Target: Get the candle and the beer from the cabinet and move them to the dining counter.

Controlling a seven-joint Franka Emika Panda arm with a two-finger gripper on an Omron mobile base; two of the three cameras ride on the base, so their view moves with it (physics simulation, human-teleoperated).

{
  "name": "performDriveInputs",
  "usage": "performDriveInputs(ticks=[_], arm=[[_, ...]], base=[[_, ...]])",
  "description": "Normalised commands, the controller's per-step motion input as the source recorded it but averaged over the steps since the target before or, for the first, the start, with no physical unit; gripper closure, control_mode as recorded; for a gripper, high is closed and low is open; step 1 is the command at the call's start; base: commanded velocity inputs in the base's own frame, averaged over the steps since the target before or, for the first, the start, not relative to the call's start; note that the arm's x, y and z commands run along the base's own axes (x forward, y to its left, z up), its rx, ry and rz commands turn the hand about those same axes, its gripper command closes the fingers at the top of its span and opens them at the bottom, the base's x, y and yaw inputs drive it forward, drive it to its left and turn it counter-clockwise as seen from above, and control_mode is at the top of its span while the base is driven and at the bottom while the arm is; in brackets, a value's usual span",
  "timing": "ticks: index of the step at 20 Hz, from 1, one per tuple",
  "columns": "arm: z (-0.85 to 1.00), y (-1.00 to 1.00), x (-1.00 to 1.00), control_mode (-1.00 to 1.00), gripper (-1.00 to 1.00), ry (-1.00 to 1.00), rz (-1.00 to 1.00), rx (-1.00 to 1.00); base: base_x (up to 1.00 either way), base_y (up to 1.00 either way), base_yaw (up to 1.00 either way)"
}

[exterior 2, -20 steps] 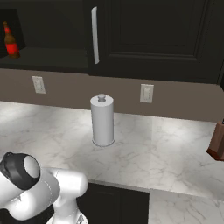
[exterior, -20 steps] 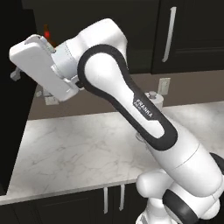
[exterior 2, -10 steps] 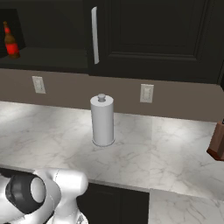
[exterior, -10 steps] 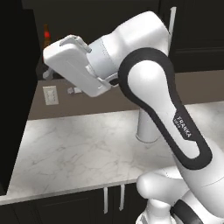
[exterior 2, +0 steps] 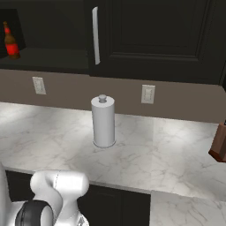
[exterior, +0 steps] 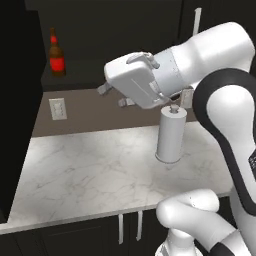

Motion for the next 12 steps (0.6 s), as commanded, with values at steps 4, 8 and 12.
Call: performDriveInputs(ticks=[4,8,12], arm=[[0.0,-0.72,-0.1,-1.0,-1.0,-0.15,-0.01,0.0],[0.01,-0.71,-0.05,-1.0,-1.0,-0.1,-0.02,0.0],[0.03,-0.64,0.0,-1.0,-1.0,-0.08,0.0,-0.02]], base=[[0.0,0.0,0.0],[0.0,0.0,0.0],[0.0,0.0,0.0]])
